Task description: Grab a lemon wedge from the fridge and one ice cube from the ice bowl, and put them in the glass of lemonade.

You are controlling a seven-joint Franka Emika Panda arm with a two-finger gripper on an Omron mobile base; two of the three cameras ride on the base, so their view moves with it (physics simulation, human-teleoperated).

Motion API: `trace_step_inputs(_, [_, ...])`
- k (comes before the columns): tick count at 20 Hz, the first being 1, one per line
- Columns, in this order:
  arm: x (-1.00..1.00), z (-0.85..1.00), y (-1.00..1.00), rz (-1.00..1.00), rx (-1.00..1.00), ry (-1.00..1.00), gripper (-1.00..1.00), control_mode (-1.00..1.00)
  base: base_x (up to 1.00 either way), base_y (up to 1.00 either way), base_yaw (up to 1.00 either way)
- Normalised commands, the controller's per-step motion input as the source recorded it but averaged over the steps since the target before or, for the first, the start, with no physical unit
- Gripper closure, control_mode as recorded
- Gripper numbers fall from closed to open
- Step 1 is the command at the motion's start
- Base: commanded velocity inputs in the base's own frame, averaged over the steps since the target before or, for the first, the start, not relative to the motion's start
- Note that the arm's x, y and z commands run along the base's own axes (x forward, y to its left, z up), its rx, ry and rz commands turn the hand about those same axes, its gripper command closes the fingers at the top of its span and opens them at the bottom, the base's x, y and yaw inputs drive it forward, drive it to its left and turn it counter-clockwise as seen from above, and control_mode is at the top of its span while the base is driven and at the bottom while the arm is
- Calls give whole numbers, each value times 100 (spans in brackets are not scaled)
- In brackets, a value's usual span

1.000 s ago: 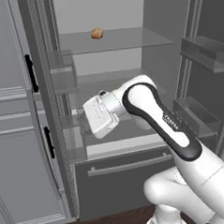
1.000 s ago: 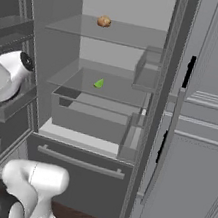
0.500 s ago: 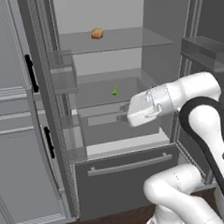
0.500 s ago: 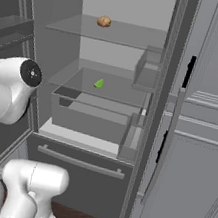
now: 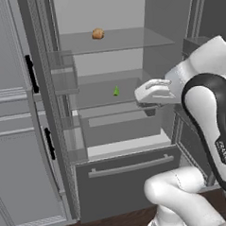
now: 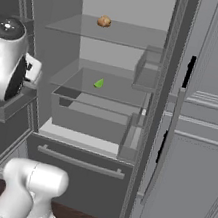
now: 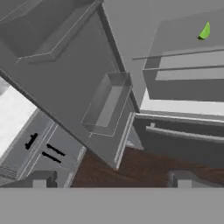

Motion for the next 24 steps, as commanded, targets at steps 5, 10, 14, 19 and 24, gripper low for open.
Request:
trace_step_inputs(5, [0, -37, -40, -64, -49, 23, -100, -100, 0, 0, 0])
trace_step_inputs(10, [-12, -30, -13, -36, -37, 2, -100, -100, 0, 0, 0])
trace_step_inputs(14, [0, -2, -60, -1, 3, 0, -100, -100, 0, 0, 0])
trace_step_inputs(19, [0, -51, -72, 5, 2, -12, -100, -100, 0, 0, 0])
trace_step_inputs(24, [0, -8, -6, 2, 3, -2, -100, -100, 0, 0, 0])
